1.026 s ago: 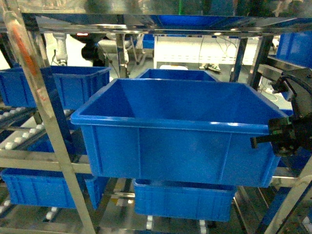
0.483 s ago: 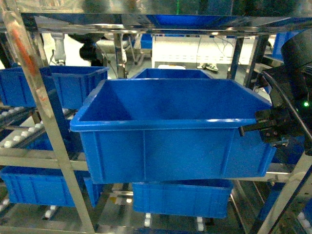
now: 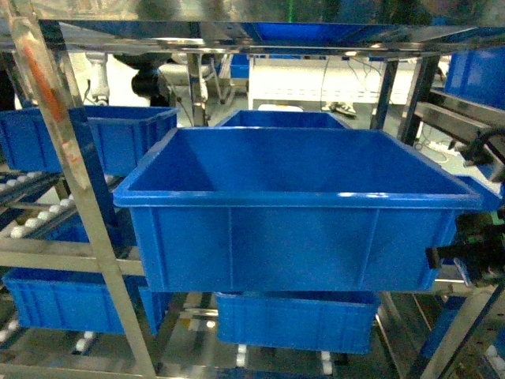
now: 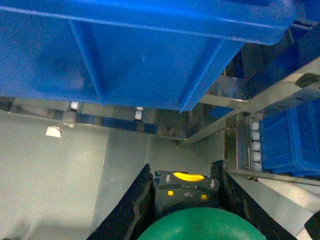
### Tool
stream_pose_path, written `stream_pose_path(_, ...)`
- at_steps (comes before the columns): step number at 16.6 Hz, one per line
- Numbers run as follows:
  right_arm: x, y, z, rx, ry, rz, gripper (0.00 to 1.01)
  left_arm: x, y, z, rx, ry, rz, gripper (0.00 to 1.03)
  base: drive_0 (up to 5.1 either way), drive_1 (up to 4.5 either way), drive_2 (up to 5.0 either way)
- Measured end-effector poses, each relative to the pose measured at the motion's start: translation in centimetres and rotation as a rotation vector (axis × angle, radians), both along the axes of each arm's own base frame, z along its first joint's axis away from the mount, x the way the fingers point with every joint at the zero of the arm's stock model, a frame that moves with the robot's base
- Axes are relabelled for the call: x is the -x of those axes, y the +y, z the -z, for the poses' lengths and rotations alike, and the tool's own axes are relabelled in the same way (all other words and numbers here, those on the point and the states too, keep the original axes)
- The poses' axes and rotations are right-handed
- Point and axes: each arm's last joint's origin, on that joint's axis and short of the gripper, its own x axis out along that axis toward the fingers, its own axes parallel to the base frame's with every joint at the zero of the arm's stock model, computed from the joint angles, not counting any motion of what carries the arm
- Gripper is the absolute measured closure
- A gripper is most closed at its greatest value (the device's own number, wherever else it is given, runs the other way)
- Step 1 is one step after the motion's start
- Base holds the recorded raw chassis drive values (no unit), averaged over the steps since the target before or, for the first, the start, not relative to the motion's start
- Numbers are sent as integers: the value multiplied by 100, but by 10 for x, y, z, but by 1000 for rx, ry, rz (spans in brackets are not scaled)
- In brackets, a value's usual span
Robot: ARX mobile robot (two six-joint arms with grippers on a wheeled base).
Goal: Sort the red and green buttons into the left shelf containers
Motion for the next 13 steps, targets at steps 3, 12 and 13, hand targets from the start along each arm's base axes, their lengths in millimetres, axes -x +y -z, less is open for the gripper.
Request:
stream_pose_path(3,-10,4,-15,-25,-70,-9,72,0,0,0,0,0,0,75,0,0,0)
stream_pose_path(12,-71,46,-38,-39,-185,-43,72,0,0,0,0,-1,0,75,0,0,0)
stream_pose_path(13,-75,47,-38,-39,-192,-42,72,0,0,0,0,0,0,75,0,0,0)
